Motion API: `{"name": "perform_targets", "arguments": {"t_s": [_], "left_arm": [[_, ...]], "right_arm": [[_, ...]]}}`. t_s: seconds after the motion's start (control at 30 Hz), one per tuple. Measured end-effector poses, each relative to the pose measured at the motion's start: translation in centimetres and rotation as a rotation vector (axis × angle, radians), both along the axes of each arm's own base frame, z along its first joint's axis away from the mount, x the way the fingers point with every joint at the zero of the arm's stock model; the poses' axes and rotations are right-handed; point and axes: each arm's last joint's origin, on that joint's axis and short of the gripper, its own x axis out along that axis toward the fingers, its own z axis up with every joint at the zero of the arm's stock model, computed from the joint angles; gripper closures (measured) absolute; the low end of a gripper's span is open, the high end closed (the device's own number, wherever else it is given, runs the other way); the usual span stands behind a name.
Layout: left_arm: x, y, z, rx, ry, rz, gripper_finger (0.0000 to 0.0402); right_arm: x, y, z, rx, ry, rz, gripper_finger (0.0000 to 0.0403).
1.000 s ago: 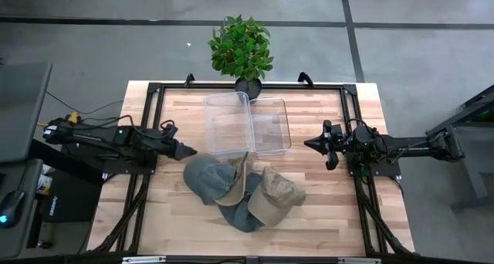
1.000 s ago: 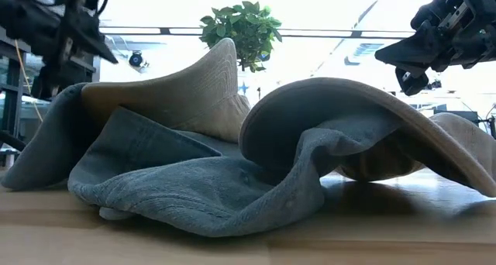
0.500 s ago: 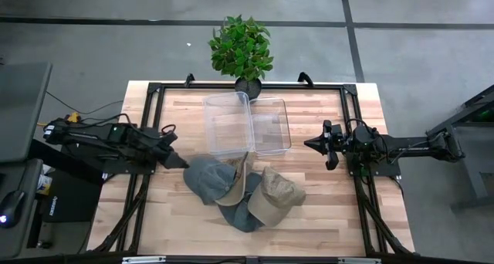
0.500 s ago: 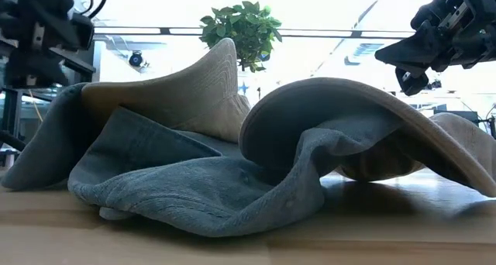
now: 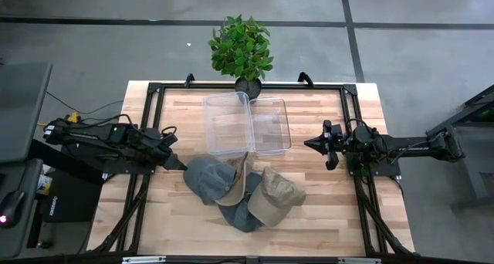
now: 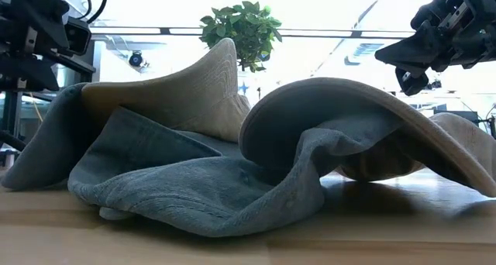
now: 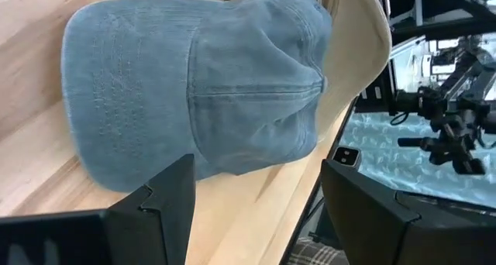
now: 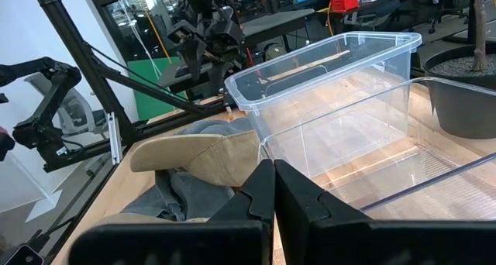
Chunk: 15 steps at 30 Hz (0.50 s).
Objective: Pick & Place hat
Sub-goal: Put the top gray cap into the right transparent bin
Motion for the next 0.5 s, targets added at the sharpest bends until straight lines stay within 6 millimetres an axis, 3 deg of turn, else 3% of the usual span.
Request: {"name": "perform_targets", "arguments": {"t_s": [0.13, 0.5], "left_arm": [[0.0, 0.4, -0.2, -0.056, -0.040, 0.023, 0.0165], [0.1, 3.0, -3.2, -0.195, -0.091, 0.099, 0.0165]], "right_arm": [[0.0, 0.0, 0.0, 0.000, 0.000, 0.000, 0.0402], [0.0, 0.0, 0.0, 0.000, 0.000, 0.000, 0.0402]]}}
